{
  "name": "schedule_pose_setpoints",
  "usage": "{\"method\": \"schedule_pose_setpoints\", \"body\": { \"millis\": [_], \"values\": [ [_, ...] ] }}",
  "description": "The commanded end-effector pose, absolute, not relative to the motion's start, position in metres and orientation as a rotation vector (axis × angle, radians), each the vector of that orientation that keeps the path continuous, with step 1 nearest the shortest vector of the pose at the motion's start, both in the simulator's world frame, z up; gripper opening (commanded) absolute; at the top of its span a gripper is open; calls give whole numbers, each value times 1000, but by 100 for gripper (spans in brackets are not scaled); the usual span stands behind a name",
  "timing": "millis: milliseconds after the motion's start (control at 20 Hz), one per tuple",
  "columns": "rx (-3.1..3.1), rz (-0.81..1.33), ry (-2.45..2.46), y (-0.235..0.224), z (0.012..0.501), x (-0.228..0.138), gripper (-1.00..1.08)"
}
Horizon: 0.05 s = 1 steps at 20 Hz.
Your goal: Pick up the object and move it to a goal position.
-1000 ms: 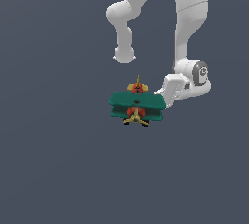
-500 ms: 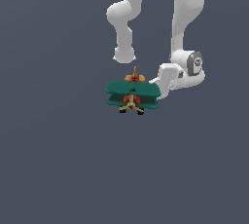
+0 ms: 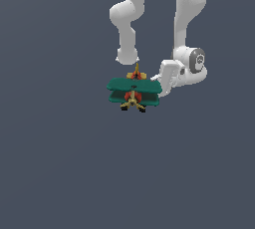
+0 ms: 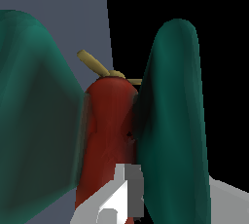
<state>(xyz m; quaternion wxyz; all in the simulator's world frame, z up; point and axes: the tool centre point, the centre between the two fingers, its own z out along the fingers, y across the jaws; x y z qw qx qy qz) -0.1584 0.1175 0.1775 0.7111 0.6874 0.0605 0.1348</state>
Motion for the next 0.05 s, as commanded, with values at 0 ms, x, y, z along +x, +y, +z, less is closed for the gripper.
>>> {"method": "schedule_pose_setpoints", "body": {
  "millis": [0],
  "values": [
    [1524, 300, 131, 117, 179, -159, -100]
  ]
}}
